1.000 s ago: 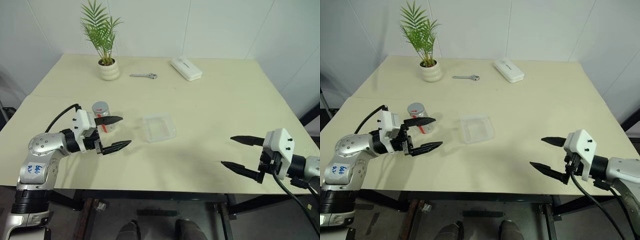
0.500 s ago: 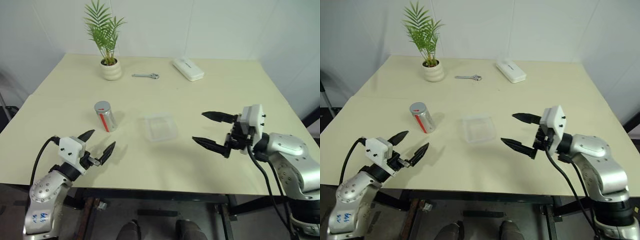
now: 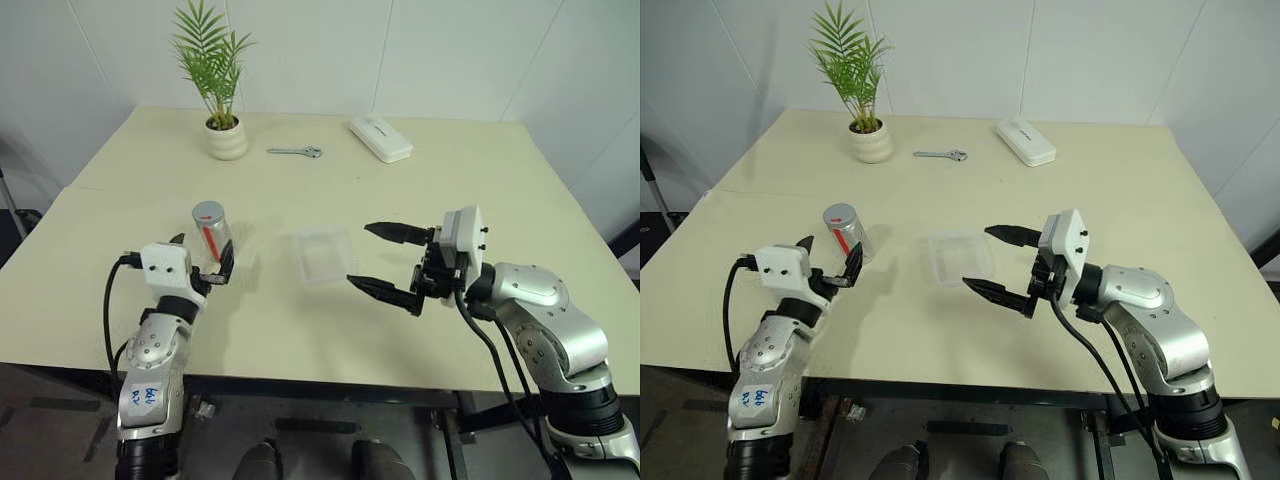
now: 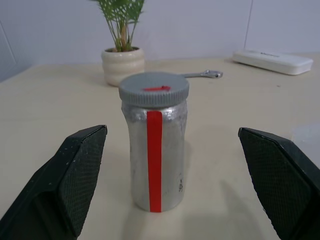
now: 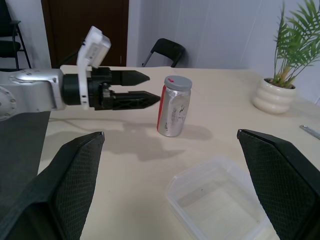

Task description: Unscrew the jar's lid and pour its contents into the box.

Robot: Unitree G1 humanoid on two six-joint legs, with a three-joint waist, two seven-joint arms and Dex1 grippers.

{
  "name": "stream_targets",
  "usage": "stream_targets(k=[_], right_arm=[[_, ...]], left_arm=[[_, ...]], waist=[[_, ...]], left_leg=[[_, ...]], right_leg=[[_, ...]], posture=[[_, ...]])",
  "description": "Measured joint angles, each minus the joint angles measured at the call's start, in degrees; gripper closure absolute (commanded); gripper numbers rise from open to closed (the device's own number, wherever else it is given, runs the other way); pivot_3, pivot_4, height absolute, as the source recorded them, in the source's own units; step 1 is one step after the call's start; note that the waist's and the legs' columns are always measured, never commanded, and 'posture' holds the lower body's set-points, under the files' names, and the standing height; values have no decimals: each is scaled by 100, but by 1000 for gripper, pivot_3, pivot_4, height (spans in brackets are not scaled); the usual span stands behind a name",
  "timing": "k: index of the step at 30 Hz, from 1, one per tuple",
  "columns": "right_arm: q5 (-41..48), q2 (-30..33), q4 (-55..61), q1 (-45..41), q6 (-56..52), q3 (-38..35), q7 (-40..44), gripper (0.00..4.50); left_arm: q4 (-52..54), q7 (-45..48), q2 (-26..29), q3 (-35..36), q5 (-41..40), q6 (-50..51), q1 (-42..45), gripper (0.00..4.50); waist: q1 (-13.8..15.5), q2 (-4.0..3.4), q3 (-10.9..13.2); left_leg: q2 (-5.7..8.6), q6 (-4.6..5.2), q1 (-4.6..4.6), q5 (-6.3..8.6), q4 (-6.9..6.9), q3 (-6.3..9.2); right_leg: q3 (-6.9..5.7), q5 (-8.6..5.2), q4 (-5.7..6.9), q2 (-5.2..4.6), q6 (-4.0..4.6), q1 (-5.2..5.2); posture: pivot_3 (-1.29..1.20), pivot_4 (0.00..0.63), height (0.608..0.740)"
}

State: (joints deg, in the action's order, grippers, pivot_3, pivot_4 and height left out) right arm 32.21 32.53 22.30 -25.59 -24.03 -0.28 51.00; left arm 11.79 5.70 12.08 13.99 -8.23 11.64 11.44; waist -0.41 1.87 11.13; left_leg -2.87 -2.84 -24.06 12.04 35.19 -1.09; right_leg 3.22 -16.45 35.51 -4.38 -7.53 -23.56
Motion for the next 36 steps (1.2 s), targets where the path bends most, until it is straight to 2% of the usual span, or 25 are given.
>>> stream_targets(k=[14,22,25,31,32,36], right_arm=[[-64,-145,70,-11,-27,18,-462,0],[23,-130,234,25,-108,17,-530,0],[51,-112,234,27,-110,10,-474,0],[66,-15,239,33,-123,9,-392,0],[66,-15,240,33,-123,9,-393,0],[66,-18,240,41,-123,10,-411,0]], left_arm=[[-1724,-74,237,-231,357,-518,1197,16],[-2404,-145,325,-296,538,-732,1502,16],[-2701,-214,436,-310,632,-822,1673,575],[-3325,18,499,-344,611,-1146,1963,2376],[-3371,34,500,-344,609,-1172,1984,2563],[-3556,88,519,-344,608,-1317,2055,2562]], waist=[[8,0,0],[29,0,0],[22,0,0],[26,0,0],[23,0,0],[25,0,0]], left_leg=[[0,-1,-4,1,-2,-1],[0,0,-7,2,-2,0],[0,0,-6,2,-2,-1],[0,-1,-7,3,-3,-1],[0,-1,-7,3,-3,-1],[0,-1,-6,3,-2,-2]], right_leg=[[-3,5,-8,1,-7,0],[-4,6,-10,2,-10,0],[-3,7,-10,2,-12,0],[-4,7,-12,2,-12,-1],[-4,7,-13,2,-12,0],[-4,8,-11,2,-14,0]], posture=[[0,150,740],[0,150,740],[0,150,740],[0,150,740],[0,150,740],[0,150,740]])
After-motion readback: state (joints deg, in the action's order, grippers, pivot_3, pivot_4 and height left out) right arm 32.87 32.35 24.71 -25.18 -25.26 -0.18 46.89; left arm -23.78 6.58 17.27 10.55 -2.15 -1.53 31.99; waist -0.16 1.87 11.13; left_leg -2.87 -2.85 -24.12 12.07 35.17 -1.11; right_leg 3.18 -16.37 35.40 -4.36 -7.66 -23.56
